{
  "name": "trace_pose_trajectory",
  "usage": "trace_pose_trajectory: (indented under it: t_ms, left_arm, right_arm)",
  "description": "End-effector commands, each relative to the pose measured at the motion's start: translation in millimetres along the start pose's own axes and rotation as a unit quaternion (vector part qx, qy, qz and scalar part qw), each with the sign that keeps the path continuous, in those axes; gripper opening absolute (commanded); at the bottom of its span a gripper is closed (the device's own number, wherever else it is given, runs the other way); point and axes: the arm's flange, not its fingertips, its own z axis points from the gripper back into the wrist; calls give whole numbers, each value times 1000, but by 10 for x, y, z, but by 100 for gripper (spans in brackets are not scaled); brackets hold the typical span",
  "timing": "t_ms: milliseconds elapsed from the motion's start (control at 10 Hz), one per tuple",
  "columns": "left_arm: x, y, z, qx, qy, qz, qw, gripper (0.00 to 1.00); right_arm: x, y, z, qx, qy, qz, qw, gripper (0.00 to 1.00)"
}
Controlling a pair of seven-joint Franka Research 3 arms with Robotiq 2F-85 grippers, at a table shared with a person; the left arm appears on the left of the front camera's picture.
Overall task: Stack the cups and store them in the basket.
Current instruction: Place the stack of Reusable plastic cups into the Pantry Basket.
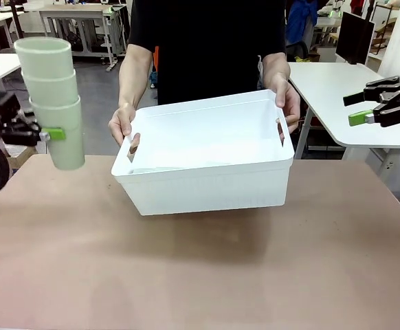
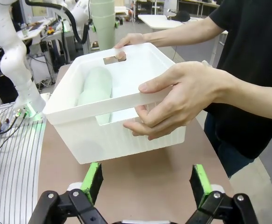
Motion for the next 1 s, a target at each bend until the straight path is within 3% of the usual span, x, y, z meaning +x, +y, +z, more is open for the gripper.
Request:
trace_pose_trajectory:
  t_ms: [0, 400, 900]
  left_arm:
    - [494, 8, -261, 8, 67, 18, 998, 90]
    - [1132, 37, -823, 36, 208, 41, 976, 90]
    - [1428, -85, -1500, 84, 333, 51, 938, 90]
  right_arm:
    - [45, 2, -2, 0, -7, -6, 1000, 100]
    - [45, 2, -2, 0, -7, -6, 1000, 100]
    - [45, 2, -2, 0, -7, -6, 1000, 100]
